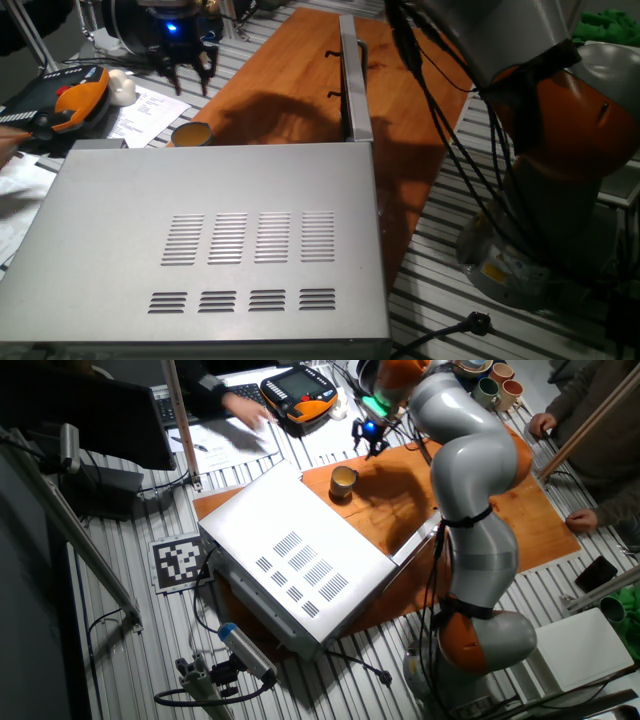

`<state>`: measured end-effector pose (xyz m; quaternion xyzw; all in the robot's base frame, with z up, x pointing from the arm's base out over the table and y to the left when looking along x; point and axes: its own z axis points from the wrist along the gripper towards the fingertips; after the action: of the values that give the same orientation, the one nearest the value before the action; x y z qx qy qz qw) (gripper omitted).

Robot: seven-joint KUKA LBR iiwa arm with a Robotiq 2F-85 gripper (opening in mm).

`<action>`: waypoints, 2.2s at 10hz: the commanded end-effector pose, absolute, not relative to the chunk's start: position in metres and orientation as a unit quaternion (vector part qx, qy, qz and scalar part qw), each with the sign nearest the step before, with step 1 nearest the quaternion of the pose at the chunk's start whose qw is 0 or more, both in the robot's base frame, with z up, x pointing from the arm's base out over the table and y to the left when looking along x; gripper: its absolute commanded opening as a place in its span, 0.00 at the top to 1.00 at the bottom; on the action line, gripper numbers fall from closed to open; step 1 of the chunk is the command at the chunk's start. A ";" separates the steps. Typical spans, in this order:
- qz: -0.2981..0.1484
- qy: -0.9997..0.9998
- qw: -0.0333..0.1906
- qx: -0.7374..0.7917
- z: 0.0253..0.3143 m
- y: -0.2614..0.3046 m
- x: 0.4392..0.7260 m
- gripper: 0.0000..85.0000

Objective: Put the bowl into the microwave

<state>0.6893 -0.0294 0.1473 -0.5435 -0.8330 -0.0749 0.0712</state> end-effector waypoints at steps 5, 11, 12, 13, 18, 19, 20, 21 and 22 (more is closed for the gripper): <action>-0.028 -0.830 0.119 -0.544 0.122 -0.019 0.671 0.40; -0.041 -0.821 0.161 -0.547 0.113 -0.018 0.673 0.40; -0.047 -0.820 0.165 -0.545 0.111 -0.017 0.673 0.40; -0.052 -0.821 0.163 -0.545 0.107 -0.015 0.674 0.40; -0.057 -0.818 0.164 -0.548 0.101 -0.011 0.673 0.40; -0.057 -0.816 0.166 -0.550 0.099 -0.009 0.672 0.40; -0.058 -0.814 0.166 -0.553 0.097 -0.006 0.671 0.40; -0.058 -0.814 0.167 -0.554 0.096 -0.003 0.670 0.40; -0.059 -0.813 0.168 -0.555 0.095 -0.002 0.669 0.40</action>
<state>0.6692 -0.0018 0.0950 -0.5552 -0.8124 -0.0594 0.1682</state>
